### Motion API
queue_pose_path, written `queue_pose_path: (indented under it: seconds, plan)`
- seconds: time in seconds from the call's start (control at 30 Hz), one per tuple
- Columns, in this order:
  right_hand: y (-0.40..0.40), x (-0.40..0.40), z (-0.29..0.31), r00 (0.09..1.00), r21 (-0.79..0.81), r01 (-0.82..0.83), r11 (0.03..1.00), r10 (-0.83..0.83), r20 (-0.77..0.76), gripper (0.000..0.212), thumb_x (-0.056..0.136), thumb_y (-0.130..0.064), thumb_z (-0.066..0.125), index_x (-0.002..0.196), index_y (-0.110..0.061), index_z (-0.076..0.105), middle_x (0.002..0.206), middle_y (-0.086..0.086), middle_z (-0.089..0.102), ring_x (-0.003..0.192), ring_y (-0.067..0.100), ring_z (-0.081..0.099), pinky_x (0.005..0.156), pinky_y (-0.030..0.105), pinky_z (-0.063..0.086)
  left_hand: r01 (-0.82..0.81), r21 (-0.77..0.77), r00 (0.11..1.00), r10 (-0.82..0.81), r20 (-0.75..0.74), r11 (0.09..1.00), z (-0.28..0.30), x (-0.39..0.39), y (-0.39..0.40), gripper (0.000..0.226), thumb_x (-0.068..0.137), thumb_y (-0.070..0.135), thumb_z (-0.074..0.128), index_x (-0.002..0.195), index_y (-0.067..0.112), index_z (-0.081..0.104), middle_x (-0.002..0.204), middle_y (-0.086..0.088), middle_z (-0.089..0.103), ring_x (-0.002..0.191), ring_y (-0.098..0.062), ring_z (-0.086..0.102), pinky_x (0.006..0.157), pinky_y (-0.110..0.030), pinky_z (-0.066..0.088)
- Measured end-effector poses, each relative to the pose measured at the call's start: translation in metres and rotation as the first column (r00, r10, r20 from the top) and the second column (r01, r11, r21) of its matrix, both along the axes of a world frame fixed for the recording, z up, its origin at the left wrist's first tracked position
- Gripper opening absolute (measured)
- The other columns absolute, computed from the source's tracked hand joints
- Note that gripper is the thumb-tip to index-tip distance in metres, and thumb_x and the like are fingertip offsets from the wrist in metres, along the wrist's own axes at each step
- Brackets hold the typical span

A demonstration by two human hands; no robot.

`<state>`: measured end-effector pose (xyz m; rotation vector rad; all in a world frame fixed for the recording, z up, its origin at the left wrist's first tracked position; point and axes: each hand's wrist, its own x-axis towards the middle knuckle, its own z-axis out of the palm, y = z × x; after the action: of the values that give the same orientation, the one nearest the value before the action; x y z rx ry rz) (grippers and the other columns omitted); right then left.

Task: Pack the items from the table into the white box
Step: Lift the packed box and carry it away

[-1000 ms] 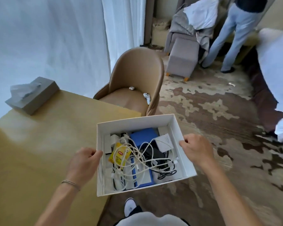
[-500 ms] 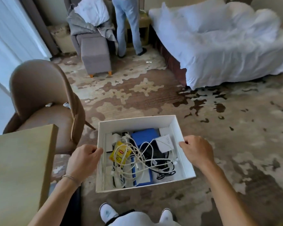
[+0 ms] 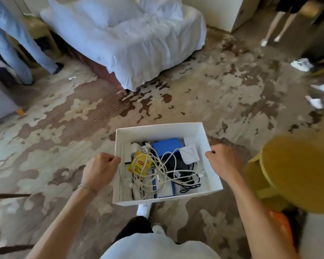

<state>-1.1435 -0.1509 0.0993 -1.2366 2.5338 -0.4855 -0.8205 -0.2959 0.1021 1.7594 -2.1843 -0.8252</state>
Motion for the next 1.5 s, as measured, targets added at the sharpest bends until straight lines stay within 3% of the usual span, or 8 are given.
queue_pose_path:
  seconds: [0.2, 0.43, 0.57, 0.73, 1.0, 1.17, 1.3, 1.5]
  plan:
    - [0.069, -0.085, -0.008, 0.968, -0.002, 0.250, 0.968, -0.250, 0.014, 0.047, 0.088, -0.015, 0.059, 0.051, -0.017, 0.029, 0.048, -0.002, 0.025, 0.047, 0.017, 0.023, 0.050, 0.030, 0.021, 0.276, 0.037, 0.961, -0.277, 0.005, 0.960, -0.007, -0.133, -0.017, 0.042, 0.088, 0.026, 0.056, 0.058, -0.003, 0.058, 0.053, -0.009, 0.054, 0.049, -0.021, 0.048, 0.050, -0.032, 0.036]
    - [0.132, -0.181, -0.029, 0.853, 0.012, 0.513, 0.858, -0.512, 0.099, 0.047, 0.090, -0.014, 0.060, 0.053, -0.018, 0.032, 0.050, -0.002, 0.028, 0.050, 0.018, 0.028, 0.053, 0.031, 0.025, 0.516, 0.077, 0.855, -0.518, 0.020, 0.853, -0.022, -0.299, -0.018, 0.044, 0.091, 0.028, 0.055, 0.058, -0.001, 0.057, 0.048, -0.001, 0.047, 0.045, -0.017, 0.043, 0.050, -0.032, 0.039]
    - [0.160, -0.231, -0.032, 0.765, 0.023, 0.640, 0.768, -0.640, 0.071, 0.047, 0.089, -0.016, 0.063, 0.051, -0.017, 0.034, 0.047, -0.003, 0.032, 0.046, 0.015, 0.029, 0.051, 0.028, 0.023, 0.621, 0.078, 0.781, -0.624, 0.014, 0.780, -0.030, -0.394, -0.017, 0.043, 0.090, 0.027, 0.056, 0.050, 0.014, 0.049, 0.046, 0.001, 0.043, 0.043, -0.015, 0.040, 0.049, -0.028, 0.035]
    - [0.192, -0.291, -0.037, 0.625, 0.091, 0.777, 0.622, -0.780, -0.007, 0.034, 0.090, -0.024, 0.060, 0.063, -0.003, 0.054, 0.058, 0.011, 0.057, 0.050, 0.019, 0.041, 0.052, 0.028, 0.029, 0.721, 0.086, 0.689, -0.725, 0.019, 0.687, -0.034, -0.500, -0.004, 0.043, 0.088, 0.024, 0.056, 0.049, 0.017, 0.042, 0.045, 0.003, 0.040, 0.042, -0.014, 0.036, 0.047, -0.026, 0.030]
    - [0.248, -0.396, -0.053, 0.511, 0.135, 0.852, 0.506, -0.859, -0.008, 0.035, 0.091, -0.028, 0.057, 0.060, -0.011, 0.058, 0.060, 0.006, 0.060, 0.059, 0.023, 0.057, 0.055, 0.029, 0.040, 0.770, 0.120, 0.630, -0.776, 0.014, 0.627, -0.046, -0.646, 0.047, 0.044, 0.089, 0.023, 0.055, 0.049, 0.018, 0.038, 0.045, 0.003, 0.040, 0.043, -0.016, 0.037, 0.048, -0.027, 0.030]
    - [0.284, -0.473, -0.082, 0.517, 0.140, 0.848, 0.511, -0.856, -0.012, 0.039, 0.094, -0.028, 0.058, 0.057, -0.016, 0.053, 0.057, 0.004, 0.057, 0.053, 0.018, 0.054, 0.050, 0.025, 0.034, 0.754, 0.147, 0.635, -0.767, 0.087, 0.640, -0.067, -0.727, 0.089, 0.039, 0.091, 0.024, 0.052, 0.055, 0.010, 0.045, 0.053, -0.008, 0.050, 0.050, -0.022, 0.045, 0.051, -0.030, 0.033]
    - [0.309, -0.531, -0.115, 0.534, 0.147, 0.838, 0.525, -0.845, -0.024, 0.040, 0.096, -0.028, 0.058, 0.059, -0.014, 0.053, 0.056, 0.005, 0.056, 0.050, 0.018, 0.052, 0.048, 0.024, 0.031, 0.750, 0.195, 0.616, -0.775, 0.145, 0.632, -0.095, -0.784, 0.117, 0.034, 0.093, 0.027, 0.048, 0.073, 0.003, 0.061, 0.071, -0.013, 0.066, 0.064, -0.028, 0.062, 0.059, -0.040, 0.050]
    - [0.335, -0.602, -0.172, 0.560, 0.194, 0.816, 0.545, -0.828, -0.030, 0.044, 0.097, -0.028, 0.058, 0.056, -0.020, 0.046, 0.054, 0.000, 0.051, 0.048, 0.013, 0.045, 0.048, 0.024, 0.027, 0.734, 0.240, 0.592, -0.771, 0.234, 0.636, -0.155, -0.854, 0.147, 0.040, 0.094, 0.028, 0.048, 0.059, 0.009, 0.051, 0.057, -0.008, 0.056, 0.055, -0.025, 0.056, 0.049, -0.029, 0.037]
